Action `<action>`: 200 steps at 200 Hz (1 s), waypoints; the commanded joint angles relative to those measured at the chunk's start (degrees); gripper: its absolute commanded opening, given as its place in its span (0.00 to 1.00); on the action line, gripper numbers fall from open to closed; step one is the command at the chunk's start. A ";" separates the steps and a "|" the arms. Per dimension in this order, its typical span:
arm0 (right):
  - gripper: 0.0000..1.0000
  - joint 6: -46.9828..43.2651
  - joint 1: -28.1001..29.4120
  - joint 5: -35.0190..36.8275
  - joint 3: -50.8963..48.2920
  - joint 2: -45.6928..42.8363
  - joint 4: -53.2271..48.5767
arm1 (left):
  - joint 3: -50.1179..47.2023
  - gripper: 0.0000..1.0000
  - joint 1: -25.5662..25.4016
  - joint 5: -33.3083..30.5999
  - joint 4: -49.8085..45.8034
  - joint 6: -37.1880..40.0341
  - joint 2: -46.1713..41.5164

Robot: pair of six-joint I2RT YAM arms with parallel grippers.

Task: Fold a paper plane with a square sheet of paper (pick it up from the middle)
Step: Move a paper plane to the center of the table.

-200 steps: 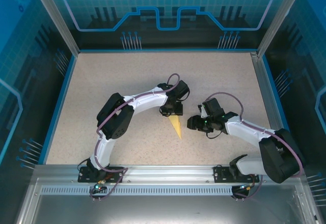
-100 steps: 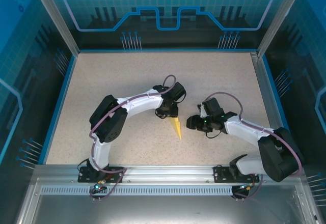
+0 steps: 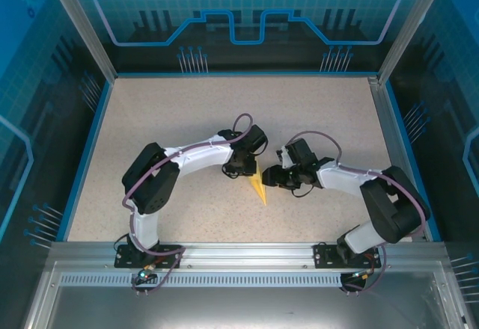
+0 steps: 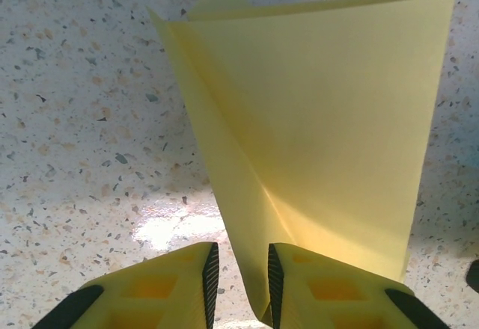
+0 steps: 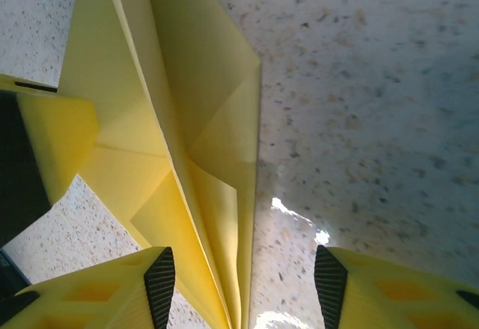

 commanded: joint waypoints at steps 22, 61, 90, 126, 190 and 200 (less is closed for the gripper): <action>0.55 -1.37 1.20 -4.49 3.09 4.37 3.89 | -1.59 0.27 0.54 -0.95 0.48 -0.35 -2.31; 0.49 -1.82 1.63 -7.37 4.30 7.02 5.63 | -1.67 0.27 0.55 -0.96 0.58 -0.37 -2.31; 0.47 -2.18 2.03 -7.80 4.23 6.86 5.88 | -1.72 0.27 0.64 -0.95 0.54 -0.42 -2.28; 0.47 -2.95 2.63 -7.24 2.94 4.61 5.99 | -1.46 0.27 0.76 -0.95 0.56 -0.35 -2.22; 0.49 -4.20 3.72 -6.28 3.01 3.42 5.51 | -1.28 0.27 0.88 -0.95 0.29 -0.47 -2.31; 0.48 -4.40 3.91 -5.77 3.42 3.74 4.99 | -1.26 0.26 0.88 -0.96 0.26 -0.52 -2.39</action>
